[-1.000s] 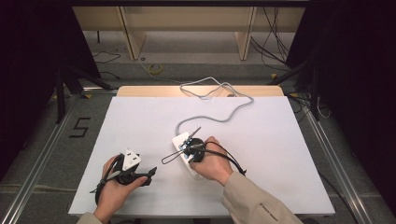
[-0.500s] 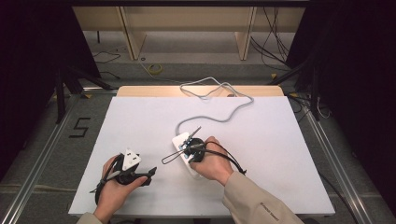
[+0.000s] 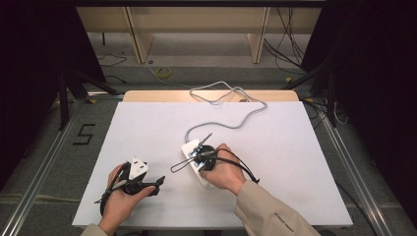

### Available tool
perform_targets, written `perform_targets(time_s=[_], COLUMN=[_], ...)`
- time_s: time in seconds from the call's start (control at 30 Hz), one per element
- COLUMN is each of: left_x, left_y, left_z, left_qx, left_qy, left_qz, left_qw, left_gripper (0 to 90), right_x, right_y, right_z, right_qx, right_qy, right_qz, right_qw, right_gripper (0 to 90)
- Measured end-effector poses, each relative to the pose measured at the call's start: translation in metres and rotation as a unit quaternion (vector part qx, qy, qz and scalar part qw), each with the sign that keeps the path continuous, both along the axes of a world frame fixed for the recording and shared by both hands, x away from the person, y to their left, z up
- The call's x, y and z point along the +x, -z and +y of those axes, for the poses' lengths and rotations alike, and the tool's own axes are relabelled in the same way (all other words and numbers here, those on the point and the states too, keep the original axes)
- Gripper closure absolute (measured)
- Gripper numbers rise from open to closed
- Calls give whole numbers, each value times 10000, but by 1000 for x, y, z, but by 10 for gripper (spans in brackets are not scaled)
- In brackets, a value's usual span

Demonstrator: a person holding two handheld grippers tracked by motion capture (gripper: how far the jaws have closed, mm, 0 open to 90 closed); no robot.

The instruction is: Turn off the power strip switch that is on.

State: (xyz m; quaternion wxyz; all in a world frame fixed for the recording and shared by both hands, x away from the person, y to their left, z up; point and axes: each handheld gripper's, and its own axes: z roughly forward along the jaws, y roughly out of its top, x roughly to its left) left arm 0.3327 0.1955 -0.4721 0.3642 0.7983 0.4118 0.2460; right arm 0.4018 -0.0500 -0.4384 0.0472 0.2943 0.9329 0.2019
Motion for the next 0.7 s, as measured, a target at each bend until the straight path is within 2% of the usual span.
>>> perform_targets(time_s=[0.23,0.57,0.7], left_x=[0,0,0], left_y=[0,0,0], left_z=[0,0,-1], left_qx=[2,13,10], left_qy=[8,7,3], left_qz=[4,4,17], left_qw=[10000,10000,10000], left_gripper=[196,196,196], right_x=[-1,-3,-2], right_y=[-5,-12,-14], right_z=[-4,-13,-20], right_qx=[129,277,350], right_qy=[-15,-37,-7], right_qz=[-37,-322,-341], right_qw=[9999,9991,9988], right_gripper=[900,900,900])
